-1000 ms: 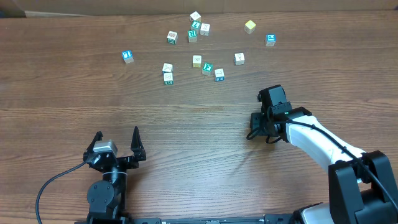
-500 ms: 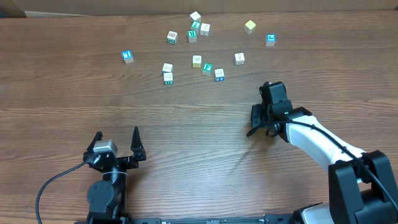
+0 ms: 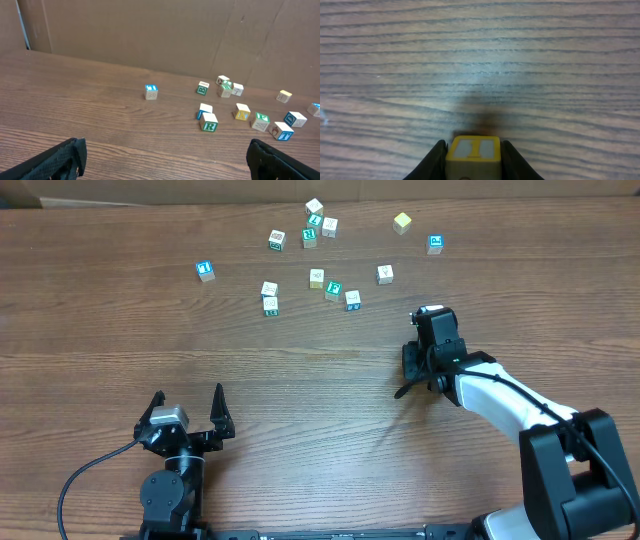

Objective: Form a horizontal line
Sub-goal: 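Lower the yellow-faced block onto the table and open the right gripper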

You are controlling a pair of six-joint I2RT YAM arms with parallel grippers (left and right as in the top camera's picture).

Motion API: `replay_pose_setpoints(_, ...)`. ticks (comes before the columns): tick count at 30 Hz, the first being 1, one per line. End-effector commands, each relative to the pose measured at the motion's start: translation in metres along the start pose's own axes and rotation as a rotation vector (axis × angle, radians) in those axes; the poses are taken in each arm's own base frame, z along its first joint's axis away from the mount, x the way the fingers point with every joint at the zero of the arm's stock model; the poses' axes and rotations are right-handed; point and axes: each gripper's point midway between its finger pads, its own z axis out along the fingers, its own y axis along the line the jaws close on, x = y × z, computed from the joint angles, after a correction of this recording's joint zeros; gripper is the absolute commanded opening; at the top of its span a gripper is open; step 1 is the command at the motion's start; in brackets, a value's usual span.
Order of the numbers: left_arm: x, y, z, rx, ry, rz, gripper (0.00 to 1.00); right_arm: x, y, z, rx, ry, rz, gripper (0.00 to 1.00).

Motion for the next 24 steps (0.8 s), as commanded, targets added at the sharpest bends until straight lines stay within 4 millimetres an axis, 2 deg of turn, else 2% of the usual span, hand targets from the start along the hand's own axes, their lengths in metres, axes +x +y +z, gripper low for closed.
replay_pose_setpoints(1, -0.0008, 0.0016, -0.0003, -0.006, -0.008, 0.02, 1.0, 0.0041, -0.0074, 0.0086, 0.042, 0.009, -0.009, 0.28)
replay_pose_setpoints(5, -0.0008, 0.0016, -0.0003, -0.006, -0.008, 0.02, 1.0, 0.0042, -0.0095, 0.01, 0.055, 0.008, -0.009, 0.28)
replay_pose_setpoints(8, -0.0008, 0.0016, -0.0003, -0.006, -0.008, 0.02, 1.0, 0.0041, -0.0094, 0.01, 0.055, 0.007, -0.01, 0.44)
replay_pose_setpoints(9, -0.0008, 0.0016, -0.0003, -0.006, -0.008, 0.02, 0.99, 0.0041, -0.0094, 0.01, 0.055, 0.007, -0.009, 0.45)
replay_pose_setpoints(13, -0.0008, 0.0016, -0.0003, -0.006, -0.008, 0.02, 1.0, 0.0041, -0.0094, 0.01, 0.055, 0.007, -0.009, 0.44)
replay_pose_setpoints(17, -0.0008, 0.0016, -0.0003, -0.006, -0.008, 0.02, 0.99, 0.0041, -0.0094, 0.01, 0.055, 0.007, -0.009, 0.34)
replay_pose_setpoints(20, -0.0008, 0.0016, -0.0003, -0.006, -0.008, 0.02, 1.0, 0.0041, -0.0094, 0.01, 0.055, 0.007, -0.009, 0.34)
replay_pose_setpoints(23, -0.0008, 0.0016, -0.0003, -0.006, -0.008, 0.02, 1.0, 0.0033, -0.0092, 0.01, 0.054, 0.004, -0.009, 0.5)
replay_pose_setpoints(24, -0.0008, 0.0016, -0.0003, -0.006, -0.008, 0.02, 1.0, 0.0031, -0.0092, 0.01, 0.054, 0.003, -0.009, 0.5)
